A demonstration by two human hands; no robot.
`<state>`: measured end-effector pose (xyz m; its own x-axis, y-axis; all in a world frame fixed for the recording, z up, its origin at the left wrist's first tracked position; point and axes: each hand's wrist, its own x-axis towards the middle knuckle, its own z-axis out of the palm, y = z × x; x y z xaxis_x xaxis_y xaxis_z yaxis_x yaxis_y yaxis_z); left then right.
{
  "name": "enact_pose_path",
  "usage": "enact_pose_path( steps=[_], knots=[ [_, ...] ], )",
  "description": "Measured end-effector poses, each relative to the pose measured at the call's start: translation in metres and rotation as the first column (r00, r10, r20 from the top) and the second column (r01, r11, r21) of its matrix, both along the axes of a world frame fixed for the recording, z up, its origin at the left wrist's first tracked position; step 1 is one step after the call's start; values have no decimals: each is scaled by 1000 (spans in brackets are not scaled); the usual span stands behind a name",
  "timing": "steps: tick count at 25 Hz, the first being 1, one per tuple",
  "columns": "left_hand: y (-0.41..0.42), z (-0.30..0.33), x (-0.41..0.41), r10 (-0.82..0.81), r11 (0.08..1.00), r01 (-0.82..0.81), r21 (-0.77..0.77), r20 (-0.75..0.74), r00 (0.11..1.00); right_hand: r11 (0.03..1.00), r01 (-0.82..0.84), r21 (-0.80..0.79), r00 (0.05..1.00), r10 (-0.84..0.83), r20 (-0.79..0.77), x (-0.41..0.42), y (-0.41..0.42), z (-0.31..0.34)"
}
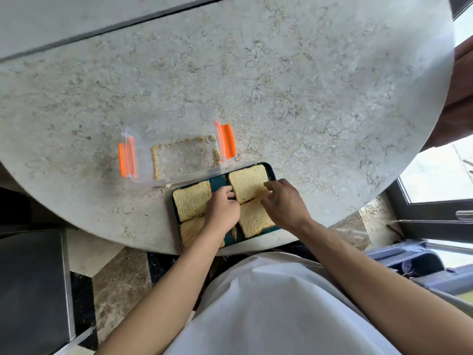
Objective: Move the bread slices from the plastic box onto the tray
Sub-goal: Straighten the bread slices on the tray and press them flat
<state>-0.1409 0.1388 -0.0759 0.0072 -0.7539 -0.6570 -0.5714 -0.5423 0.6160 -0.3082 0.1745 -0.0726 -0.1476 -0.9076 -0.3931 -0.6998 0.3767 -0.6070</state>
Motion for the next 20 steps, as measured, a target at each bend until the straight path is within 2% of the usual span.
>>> enact_pose_path(
  steps=[4,9,15,20],
  knots=[
    [-3,3,-18,67,997,-67,23,-27,997,996,-85,-28,996,85,17,-14,-4,-3],
    [1,1,-20,138,990,-137,31,-38,990,995,-97,-36,991,100,92,-28,-1,-5],
    [24,-2,-13,142,988,-149,44,118,983,993,-117,20,987,114,112,-35,0,-5],
    [36,-2,-23,206,968,-209,135,34,978,989,-126,75,991,121,64,-36,6,-5]
  ],
)
